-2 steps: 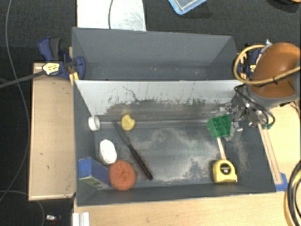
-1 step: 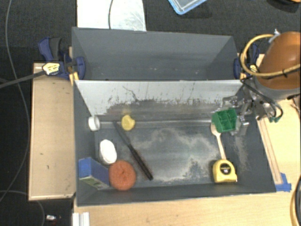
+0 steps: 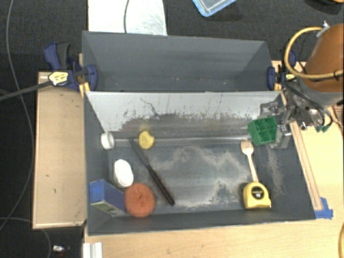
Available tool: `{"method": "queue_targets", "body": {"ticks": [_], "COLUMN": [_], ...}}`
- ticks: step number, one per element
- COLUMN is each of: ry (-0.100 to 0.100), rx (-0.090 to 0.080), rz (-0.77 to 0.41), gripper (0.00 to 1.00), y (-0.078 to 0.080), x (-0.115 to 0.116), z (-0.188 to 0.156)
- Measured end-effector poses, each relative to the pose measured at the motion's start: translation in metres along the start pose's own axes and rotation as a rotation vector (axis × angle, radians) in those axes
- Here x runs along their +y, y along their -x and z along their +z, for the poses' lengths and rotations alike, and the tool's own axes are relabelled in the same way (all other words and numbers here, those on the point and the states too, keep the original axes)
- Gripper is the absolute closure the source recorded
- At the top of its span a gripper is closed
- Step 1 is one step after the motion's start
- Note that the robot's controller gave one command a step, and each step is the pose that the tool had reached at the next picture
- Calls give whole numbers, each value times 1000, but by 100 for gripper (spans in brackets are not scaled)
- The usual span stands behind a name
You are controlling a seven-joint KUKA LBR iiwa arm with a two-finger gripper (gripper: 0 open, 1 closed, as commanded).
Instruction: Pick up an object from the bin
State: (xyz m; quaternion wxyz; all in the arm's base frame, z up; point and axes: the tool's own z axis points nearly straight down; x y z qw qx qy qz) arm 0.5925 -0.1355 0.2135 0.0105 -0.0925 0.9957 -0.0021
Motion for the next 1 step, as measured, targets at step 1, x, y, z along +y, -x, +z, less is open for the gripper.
{"method": "queue_targets", "body": {"ticks": [1], "ry": [-2], "rx": [-3], "rz": [1], "gripper": [100], "y": [1], "x": [0], "z": [-29]}}
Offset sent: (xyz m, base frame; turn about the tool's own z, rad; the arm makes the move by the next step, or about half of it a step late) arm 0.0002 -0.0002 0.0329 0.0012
